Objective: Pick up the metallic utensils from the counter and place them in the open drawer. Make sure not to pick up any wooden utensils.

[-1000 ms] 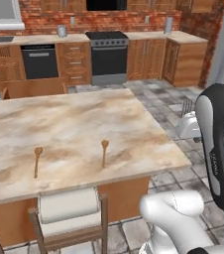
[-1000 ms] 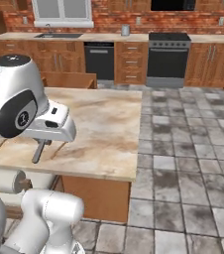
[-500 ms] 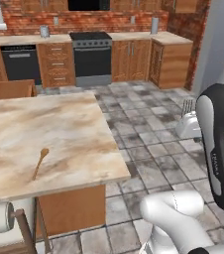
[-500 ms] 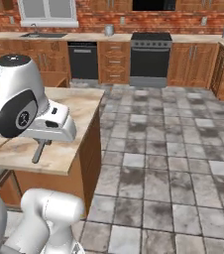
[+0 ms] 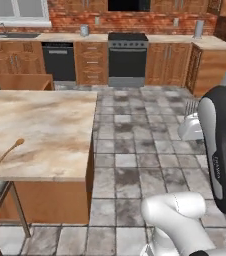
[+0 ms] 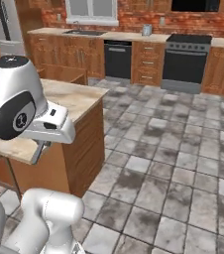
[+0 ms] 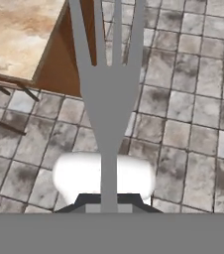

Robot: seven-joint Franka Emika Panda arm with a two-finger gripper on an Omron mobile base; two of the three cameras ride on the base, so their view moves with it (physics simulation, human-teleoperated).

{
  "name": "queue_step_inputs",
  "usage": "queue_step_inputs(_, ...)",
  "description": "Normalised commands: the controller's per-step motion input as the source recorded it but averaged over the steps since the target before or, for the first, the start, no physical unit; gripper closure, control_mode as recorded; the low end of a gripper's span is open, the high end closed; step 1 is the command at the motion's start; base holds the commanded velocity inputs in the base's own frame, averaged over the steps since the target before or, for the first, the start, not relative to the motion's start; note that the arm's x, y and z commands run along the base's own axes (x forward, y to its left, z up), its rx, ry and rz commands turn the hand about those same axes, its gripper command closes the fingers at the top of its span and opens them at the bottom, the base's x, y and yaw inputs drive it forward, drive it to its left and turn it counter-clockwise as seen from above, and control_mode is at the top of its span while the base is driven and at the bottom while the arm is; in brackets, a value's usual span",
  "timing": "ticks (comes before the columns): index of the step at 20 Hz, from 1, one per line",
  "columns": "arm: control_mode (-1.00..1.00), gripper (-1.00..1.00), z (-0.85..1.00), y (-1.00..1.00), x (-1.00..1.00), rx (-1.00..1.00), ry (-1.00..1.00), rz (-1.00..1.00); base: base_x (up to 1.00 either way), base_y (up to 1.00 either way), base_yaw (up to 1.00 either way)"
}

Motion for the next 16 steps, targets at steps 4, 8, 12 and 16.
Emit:
queue_step_inputs(4, 1.0, 1.0, 0.0, 0.0, 0.0, 0.0, 0.0, 0.0, 0.48, -0.92, 0.61)
queue_step_inputs(8, 1.0, 1.0, 0.0, 0.0, 0.0, 0.0, 0.0, 0.0, 0.77, -0.78, 0.63)
queue_step_inputs(12, 1.0, 1.0, 0.0, 0.0, 0.0, 0.0, 0.0, 0.0, 0.94, -0.7, 0.64)
queue_step_inputs(16, 1.0, 1.0, 0.0, 0.0, 0.0, 0.0, 0.0, 0.0, 0.99, -0.64, 0.66)
